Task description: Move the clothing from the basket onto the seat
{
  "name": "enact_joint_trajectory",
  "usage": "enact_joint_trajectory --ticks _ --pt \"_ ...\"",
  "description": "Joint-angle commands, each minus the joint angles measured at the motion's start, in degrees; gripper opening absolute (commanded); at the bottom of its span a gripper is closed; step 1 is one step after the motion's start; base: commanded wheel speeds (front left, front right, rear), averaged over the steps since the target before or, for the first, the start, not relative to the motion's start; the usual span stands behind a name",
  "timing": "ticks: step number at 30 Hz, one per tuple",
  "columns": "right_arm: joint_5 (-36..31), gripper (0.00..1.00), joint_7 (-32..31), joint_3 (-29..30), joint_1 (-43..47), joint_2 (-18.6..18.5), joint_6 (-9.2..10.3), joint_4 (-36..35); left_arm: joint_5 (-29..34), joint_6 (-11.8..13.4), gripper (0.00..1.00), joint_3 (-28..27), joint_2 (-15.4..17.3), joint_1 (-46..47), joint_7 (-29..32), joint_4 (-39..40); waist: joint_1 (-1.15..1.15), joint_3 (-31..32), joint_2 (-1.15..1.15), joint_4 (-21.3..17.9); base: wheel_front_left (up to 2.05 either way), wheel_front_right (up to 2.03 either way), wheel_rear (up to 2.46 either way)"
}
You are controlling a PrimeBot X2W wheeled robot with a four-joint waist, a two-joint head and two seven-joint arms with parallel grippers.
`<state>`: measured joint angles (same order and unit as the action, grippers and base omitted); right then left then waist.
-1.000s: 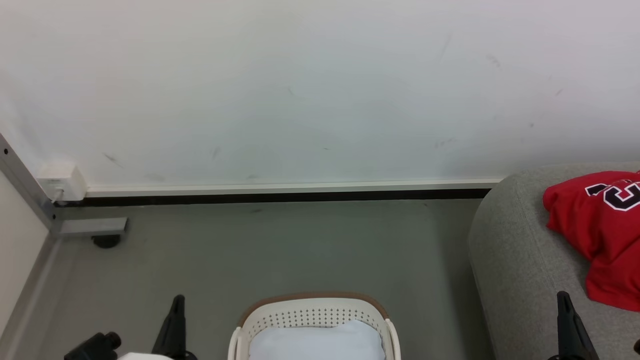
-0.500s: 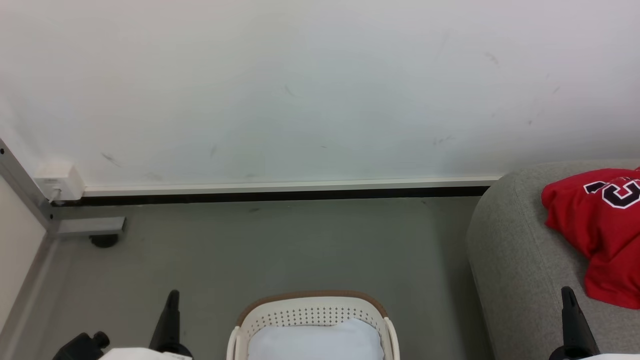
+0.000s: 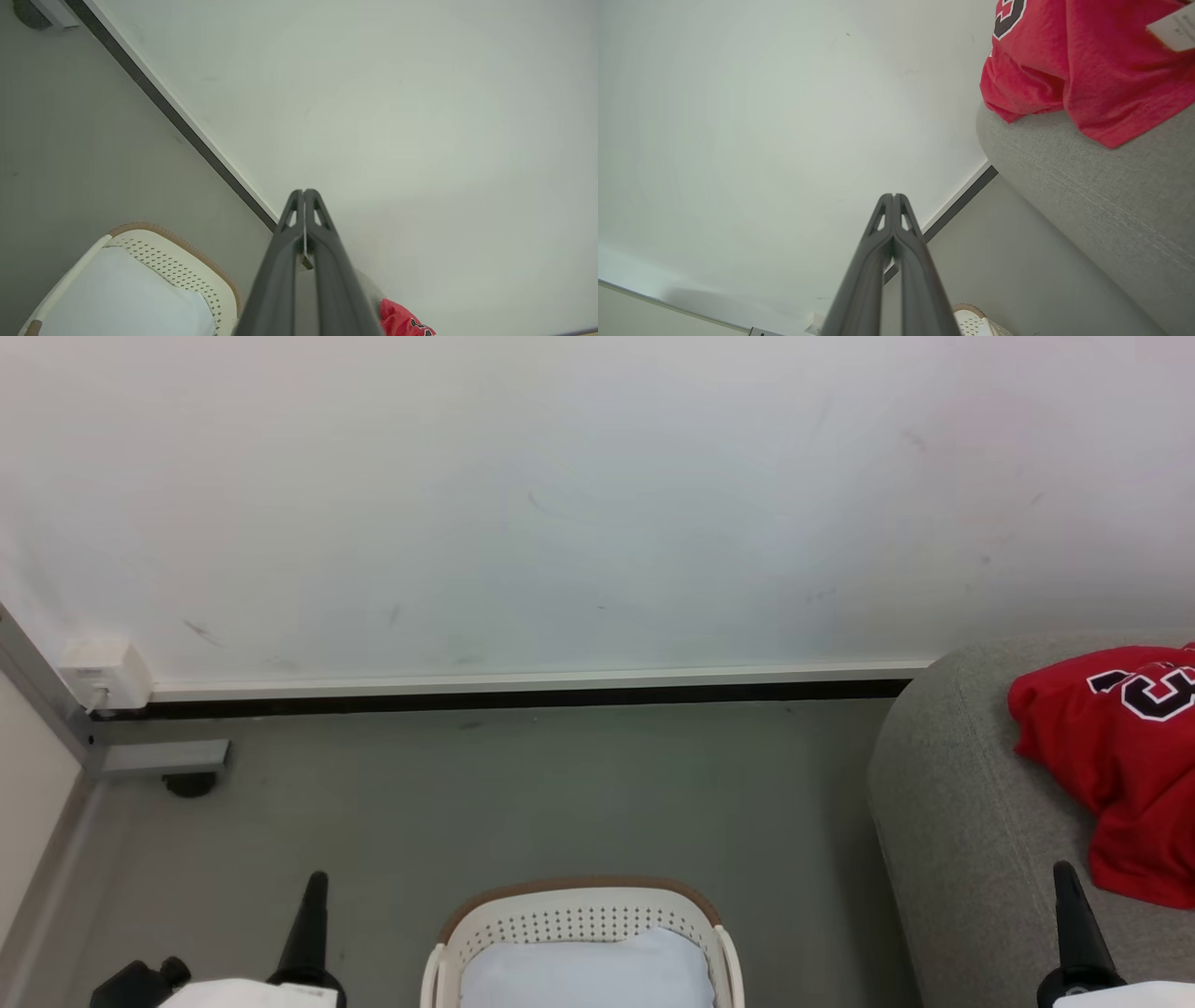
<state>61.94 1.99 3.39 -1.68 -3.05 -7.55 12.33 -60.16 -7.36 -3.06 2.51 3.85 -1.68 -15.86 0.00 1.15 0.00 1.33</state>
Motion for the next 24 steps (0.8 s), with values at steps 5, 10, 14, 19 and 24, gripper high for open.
enact_joint_trajectory --ticks 5,10,14,19,24 --pt "3.8 0.0 -0.9 0.5 -1.6 -0.3 0.06 -0.2 -4.2 -0.1 0.0 -0.6 0.4 1.4 0.9 0.9 0.0 -0.1 0.0 -0.1 0.0 0.0 0.0" --pt "6.6 0.0 -1.7 0.8 -2.0 -0.2 0.06 0.0 -7.0 -0.1 0.0 -0.9 0.4 1.6 1.7 1.0 0.0 -0.2 0.0 -0.2 0.0 0.0 0.0" --pt "8.8 0.0 -2.3 1.0 -2.3 -0.2 0.06 0.1 -9.2 -0.1 0.0 -1.2 0.4 1.7 2.3 1.1 0.0 -0.3 0.0 -0.3 0.0 0.0 0.0" --pt "11.4 0.0 -3.1 1.2 -2.5 -0.2 0.07 0.3 -12.1 -0.1 0.0 -1.4 0.5 1.8 3.0 1.2 0.0 -0.4 0.0 -0.4 0.0 0.0 0.0" --pt "13.7 0.0 -3.7 1.5 -2.8 -0.2 0.07 0.5 -14.6 -0.2 0.0 -1.7 0.5 1.9 3.6 1.3 0.0 -0.5 0.0 -0.5 0.0 0.0 0.0"
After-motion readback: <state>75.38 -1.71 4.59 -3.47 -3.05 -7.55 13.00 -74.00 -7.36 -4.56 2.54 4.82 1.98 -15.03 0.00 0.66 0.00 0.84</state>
